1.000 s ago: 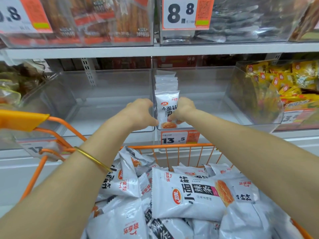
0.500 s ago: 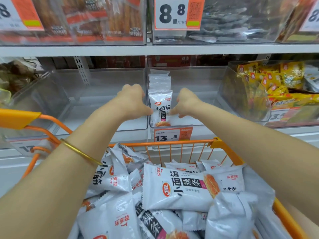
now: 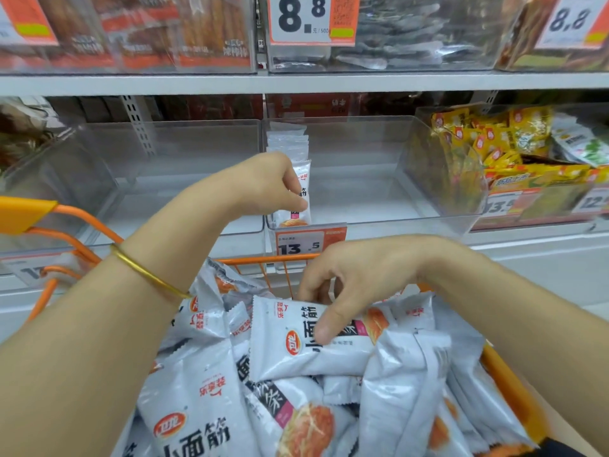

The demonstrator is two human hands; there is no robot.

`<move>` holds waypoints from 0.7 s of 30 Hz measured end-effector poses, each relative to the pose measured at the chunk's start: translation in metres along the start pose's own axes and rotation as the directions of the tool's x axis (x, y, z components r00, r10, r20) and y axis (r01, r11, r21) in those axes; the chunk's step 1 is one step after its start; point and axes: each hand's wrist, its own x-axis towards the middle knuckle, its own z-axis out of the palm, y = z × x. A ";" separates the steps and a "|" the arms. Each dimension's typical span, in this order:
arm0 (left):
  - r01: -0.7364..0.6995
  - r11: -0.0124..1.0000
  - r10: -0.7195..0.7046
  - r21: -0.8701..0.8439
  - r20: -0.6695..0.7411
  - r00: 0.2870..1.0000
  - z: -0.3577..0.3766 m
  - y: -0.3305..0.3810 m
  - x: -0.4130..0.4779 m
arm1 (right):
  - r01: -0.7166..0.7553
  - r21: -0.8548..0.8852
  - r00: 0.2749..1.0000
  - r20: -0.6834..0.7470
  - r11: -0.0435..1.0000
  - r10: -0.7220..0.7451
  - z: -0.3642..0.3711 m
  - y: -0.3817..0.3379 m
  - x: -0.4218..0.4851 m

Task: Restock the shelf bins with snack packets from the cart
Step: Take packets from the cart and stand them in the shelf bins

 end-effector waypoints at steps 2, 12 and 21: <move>0.008 1.000 -0.008 -0.012 0.018 1.000 -0.002 -0.001 0.000 | 0.027 0.083 1.000 0.007 0.996 -0.028 0.000 0.003 0.002; 0.180 0.983 -0.166 0.035 -0.249 0.954 -0.002 -0.033 0.017 | 0.201 0.844 0.817 -0.424 0.497 0.391 -0.054 0.029 0.019; 0.205 0.976 -0.201 0.071 -0.060 0.978 0.008 -0.050 0.013 | 0.306 0.635 0.579 -0.715 0.709 0.391 -0.070 0.030 0.075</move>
